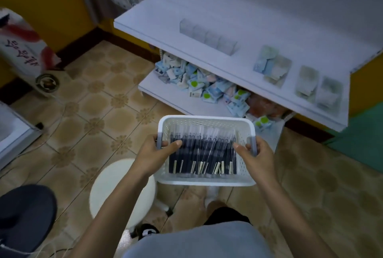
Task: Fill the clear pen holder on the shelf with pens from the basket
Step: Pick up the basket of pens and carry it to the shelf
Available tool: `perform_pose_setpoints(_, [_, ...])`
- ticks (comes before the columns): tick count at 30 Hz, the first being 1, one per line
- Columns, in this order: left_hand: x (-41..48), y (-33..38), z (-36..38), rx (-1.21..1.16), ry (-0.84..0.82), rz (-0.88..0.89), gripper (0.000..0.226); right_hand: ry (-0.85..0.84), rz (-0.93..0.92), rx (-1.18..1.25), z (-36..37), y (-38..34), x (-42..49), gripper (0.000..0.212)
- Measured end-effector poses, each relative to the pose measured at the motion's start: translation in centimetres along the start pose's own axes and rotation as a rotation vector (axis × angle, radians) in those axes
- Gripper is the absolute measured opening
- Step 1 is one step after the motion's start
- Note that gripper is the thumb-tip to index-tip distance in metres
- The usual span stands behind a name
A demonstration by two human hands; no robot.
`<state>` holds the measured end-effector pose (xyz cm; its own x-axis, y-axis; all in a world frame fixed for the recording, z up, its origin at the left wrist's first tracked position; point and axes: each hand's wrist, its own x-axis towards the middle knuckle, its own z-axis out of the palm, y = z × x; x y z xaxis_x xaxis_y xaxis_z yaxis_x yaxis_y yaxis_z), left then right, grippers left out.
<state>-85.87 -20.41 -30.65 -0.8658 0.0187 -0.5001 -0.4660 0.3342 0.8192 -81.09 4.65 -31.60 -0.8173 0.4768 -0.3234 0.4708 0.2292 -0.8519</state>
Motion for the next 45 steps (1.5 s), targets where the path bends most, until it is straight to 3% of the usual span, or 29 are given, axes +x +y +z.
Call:
perform_pose_setpoints(6, [6.4, 7.3, 3.3, -0.018, 0.076, 0.057, 0.040, -0.049, -0.044, -0.036, -1.7, -3.9, 9.8, 0.058])
perform_pose_setpoints(19, [13.4, 12.1, 2.3, 0.004, 0.144, -0.008, 0.064, -0.153, -0.039, 0.025, 0.8, -7.6, 18.2, 0.060])
perform_pose_setpoints(27, [23.9, 12.0, -2.3, 0.158, -0.079, -0.030, 0.059, -0.011, 0.086, 0.077, 8.3, -8.6, 21.9, 0.053])
perform_pose_setpoints(32, [32.8, 13.7, -7.5, 0.291, -0.317, 0.016, 0.039, 0.160, 0.213, 0.157, 15.4, -10.9, 23.8, 0.058])
perform_pose_setpoints(34, [35.2, 14.1, -9.2, 0.321, -0.383, 0.021, 0.043, 0.210, 0.269, 0.171, 18.0, -11.4, 24.0, 0.057])
perform_pose_setpoints(40, [40.8, 13.2, -11.5, 0.362, -0.528, -0.010, 0.029, 0.231, 0.359, 0.144, 22.6, -10.3, 25.1, 0.043])
perform_pose_setpoints(45, [43.8, 8.9, -9.9, 0.414, -0.523, -0.140, 0.051, 0.189, 0.484, 0.138, 24.4, -6.6, 26.7, 0.055])
